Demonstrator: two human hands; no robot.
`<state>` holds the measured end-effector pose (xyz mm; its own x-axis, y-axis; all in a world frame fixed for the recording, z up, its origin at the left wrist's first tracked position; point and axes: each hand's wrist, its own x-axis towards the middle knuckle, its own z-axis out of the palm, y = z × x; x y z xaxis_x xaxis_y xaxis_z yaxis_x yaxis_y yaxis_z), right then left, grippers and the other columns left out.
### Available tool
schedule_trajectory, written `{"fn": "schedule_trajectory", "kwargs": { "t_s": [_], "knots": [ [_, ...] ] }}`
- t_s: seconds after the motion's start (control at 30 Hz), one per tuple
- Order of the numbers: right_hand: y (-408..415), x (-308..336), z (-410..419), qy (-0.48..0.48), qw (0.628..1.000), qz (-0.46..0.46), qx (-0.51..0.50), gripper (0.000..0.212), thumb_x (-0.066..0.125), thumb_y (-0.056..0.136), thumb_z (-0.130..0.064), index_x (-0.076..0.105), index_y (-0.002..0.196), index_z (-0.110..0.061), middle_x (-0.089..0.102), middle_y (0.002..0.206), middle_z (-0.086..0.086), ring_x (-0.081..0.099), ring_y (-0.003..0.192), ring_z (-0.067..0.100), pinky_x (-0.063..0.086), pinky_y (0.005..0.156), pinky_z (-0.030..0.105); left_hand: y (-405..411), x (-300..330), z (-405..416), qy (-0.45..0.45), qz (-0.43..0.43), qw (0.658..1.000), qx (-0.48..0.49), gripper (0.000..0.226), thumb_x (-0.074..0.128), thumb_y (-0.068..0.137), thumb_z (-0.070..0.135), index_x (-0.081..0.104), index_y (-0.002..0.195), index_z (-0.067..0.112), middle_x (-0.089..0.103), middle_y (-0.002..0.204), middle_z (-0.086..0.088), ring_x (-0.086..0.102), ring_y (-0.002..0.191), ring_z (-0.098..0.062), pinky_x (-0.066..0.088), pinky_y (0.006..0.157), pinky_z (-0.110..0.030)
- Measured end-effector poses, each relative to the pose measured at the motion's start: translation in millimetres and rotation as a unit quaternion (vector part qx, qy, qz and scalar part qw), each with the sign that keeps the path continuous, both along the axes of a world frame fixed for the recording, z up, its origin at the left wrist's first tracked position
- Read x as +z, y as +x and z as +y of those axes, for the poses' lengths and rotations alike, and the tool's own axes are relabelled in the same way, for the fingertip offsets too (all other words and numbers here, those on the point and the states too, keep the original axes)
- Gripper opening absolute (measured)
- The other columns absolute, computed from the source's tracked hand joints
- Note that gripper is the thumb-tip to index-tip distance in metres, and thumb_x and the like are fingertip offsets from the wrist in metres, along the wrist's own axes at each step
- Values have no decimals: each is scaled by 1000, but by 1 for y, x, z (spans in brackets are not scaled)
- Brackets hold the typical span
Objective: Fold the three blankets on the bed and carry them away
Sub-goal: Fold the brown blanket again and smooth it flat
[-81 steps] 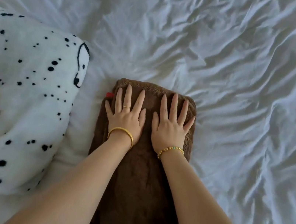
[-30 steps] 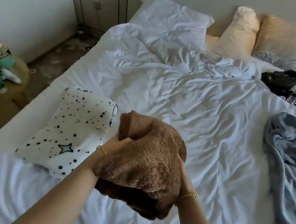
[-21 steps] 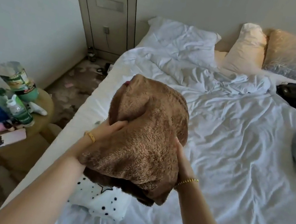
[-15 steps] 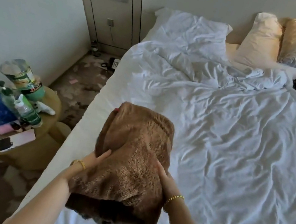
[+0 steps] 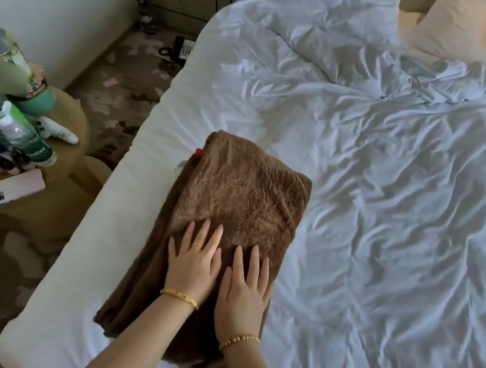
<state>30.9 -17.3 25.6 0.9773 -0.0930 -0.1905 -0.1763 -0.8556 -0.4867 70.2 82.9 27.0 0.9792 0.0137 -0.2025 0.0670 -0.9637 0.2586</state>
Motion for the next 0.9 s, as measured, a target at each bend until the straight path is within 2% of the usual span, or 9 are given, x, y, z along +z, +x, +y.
{"fn": "schedule_trajectory", "kwargs": {
  "t_s": [0.2, 0.27, 0.33, 0.43, 0.5, 0.57, 0.63, 0.77, 0.9],
  "knots": [
    [12, -74, -7, -44, 997, 46, 42, 56, 15, 97, -44, -5, 148, -31, -1, 158, -7, -5, 145, 18, -10, 115, 38, 2, -72, 23, 26, 8, 998, 55, 55, 16, 92, 43, 26, 145, 31, 24, 154, -2, 20, 143, -29, 15, 110, -60],
    [25, -73, -7, -19, 1000, -14, 9, 56, 18, 96, -41, 8, 149, -26, 16, 155, -1, 10, 144, 21, -3, 117, 38, 15, -73, 20, 21, -14, 997, 69, 50, 27, 96, 36, 27, 146, 28, 22, 155, -4, 15, 144, -29, 10, 112, -59],
    [32, -62, -12, 34, 989, -123, -70, 55, 24, 94, -38, 25, 146, -22, 31, 146, 7, 25, 136, 24, 7, 116, 41, 25, -63, 16, -9, -105, 990, 97, 44, 51, 90, 19, 45, 134, 12, 32, 149, -15, 23, 140, -35, 12, 111, -61],
    [66, -42, -22, 132, 956, -194, -177, 56, 27, 94, -38, 16, 148, -28, 11, 153, 12, 10, 140, 22, 7, 115, 35, 40, -39, 5, -48, -306, 949, 57, 26, 54, 81, 2, 48, 106, 6, 47, 132, -24, 37, 130, -37, 17, 108, -61],
    [106, -29, -25, 258, 936, -120, -206, 56, 28, 99, -34, 4, 149, -29, -5, 156, 7, -1, 144, 14, 3, 114, 24, 61, -21, -8, -74, -351, 933, -12, 27, 43, 85, 10, 45, 112, 11, 45, 137, -19, 31, 133, -31, 12, 110, -56],
    [137, -22, -28, 305, 940, -69, -138, 55, 27, 101, -28, 0, 149, -25, -5, 157, 1, 0, 145, 13, 3, 112, 15, 89, -8, -17, -43, -332, 941, -60, 38, 37, 88, 19, 48, 124, 17, 43, 143, -12, 27, 137, -30, 11, 110, -55],
    [150, -23, -28, 237, 968, -78, -40, 53, 26, 101, -26, 3, 149, -25, -2, 157, -1, 2, 145, 17, 5, 111, 15, 114, -8, -18, -7, -263, 963, -53, 46, 34, 90, 28, 47, 134, 23, 37, 148, -6, 23, 140, -32, 8, 109, -56],
    [165, -30, -9, -59, 984, -167, 35, 52, 18, 96, -43, 10, 148, -36, -4, 158, 0, -8, 144, 31, -3, 114, 46, 139, -41, -3, 7, -137, 990, 14, 51, 28, 94, 41, 20, 145, 40, 8, 158, 1, -1, 144, -33, -1, 109, -62],
    [182, -65, -4, -63, 996, -49, 39, 51, 14, 97, -46, 3, 147, -40, -14, 157, -6, -19, 142, 27, 1, 115, 56, 147, -70, 4, -24, -121, 986, 115, 49, 33, 94, 36, 27, 142, 41, 13, 157, -5, 9, 142, -40, 8, 109, -64]
  ]
}}
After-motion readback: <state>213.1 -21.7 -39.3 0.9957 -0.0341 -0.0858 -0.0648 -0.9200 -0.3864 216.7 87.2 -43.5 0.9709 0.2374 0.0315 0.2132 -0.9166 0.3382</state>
